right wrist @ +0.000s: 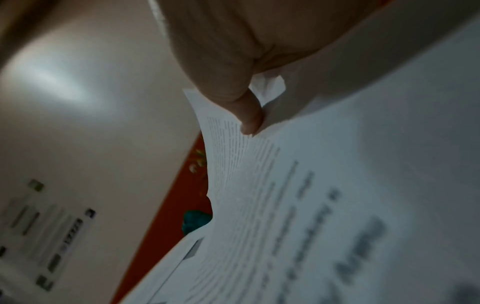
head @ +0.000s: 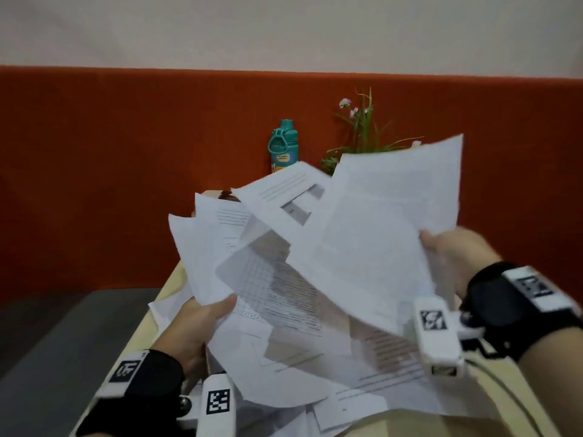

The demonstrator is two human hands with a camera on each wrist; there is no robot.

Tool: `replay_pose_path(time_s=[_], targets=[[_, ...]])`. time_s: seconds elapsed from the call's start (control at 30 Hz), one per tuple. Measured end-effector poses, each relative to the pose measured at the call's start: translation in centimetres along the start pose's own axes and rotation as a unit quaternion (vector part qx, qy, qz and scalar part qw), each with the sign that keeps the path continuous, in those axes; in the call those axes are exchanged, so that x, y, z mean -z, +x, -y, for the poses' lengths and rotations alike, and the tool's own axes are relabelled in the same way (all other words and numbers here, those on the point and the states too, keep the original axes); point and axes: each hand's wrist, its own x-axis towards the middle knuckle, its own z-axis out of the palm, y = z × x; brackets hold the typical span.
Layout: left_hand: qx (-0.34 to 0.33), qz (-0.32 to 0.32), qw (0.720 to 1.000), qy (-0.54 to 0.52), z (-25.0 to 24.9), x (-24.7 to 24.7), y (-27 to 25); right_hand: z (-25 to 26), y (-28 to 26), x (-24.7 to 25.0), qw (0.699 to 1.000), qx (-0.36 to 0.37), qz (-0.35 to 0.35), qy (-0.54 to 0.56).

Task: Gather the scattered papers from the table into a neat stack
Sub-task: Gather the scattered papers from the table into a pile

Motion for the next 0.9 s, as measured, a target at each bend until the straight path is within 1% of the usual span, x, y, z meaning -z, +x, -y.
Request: replay_pose_path(time_s=[0.07, 0.13, 0.2, 0.27, 0.37, 0.43, 0.53, 0.6, 0.67, 0.73, 0.8, 0.9], targets=[[-0.031, -0.019, 0.997, 0.063, -0.1, -0.3, -0.2, -2.4, -0.8, -2.4, 0.999, -0.016, 0.031, 0.025], [-0.053, -0.026, 0.989, 0.136, -0.3, -0.6, -0.4, -4.6, -1.2, -4.3, 0.993, -0.053, 0.083, 0.059], [-0.059, -0.023, 0.981, 0.181, -0.7, -1.0, -0.5, -6.0, -0.8, -5.4, 0.988, -0.086, 0.101, 0.085], [-0.056, -0.020, 0.983, 0.176, -1.0, -1.4, -0.3, -6.3, -0.3, -5.9, 0.987, -0.078, 0.119, 0.080], [-0.057, -0.021, 0.994, 0.088, -1.4, -2.1, 0.2, -5.4, -0.4, -6.0, 0.988, -0.059, 0.129, 0.058], [-0.056, -0.021, 0.997, 0.051, -1.7, -2.3, 0.4, -4.7, -0.4, -5.5, 0.991, -0.041, 0.116, 0.057], [-0.080, -0.015, 0.996, 0.034, -2.2, -2.5, 0.9, -3.4, -0.3, -4.8, 0.995, 0.004, 0.069, 0.076], [-0.097, -0.014, 0.995, 0.015, -2.3, -2.6, 0.9, -2.4, -0.4, -4.5, 0.993, 0.031, 0.062, 0.093], [-0.112, -0.002, 0.994, 0.010, -2.2, -2.8, 0.6, -1.6, -0.4, -4.4, 0.993, 0.045, 0.052, 0.093], [-0.121, 0.010, 0.993, 0.009, -2.1, -2.8, 0.4, -0.7, -0.5, -4.0, 0.992, 0.052, 0.028, 0.116], [-0.123, 0.013, 0.992, 0.005, -2.1, -2.6, 0.3, 0.3, -0.7, -3.4, 0.986, 0.062, 0.022, 0.154], [-0.120, 0.017, 0.993, 0.010, -2.0, -2.4, 0.2, 0.9, -0.3, -2.7, 0.983, 0.081, 0.036, 0.159]])
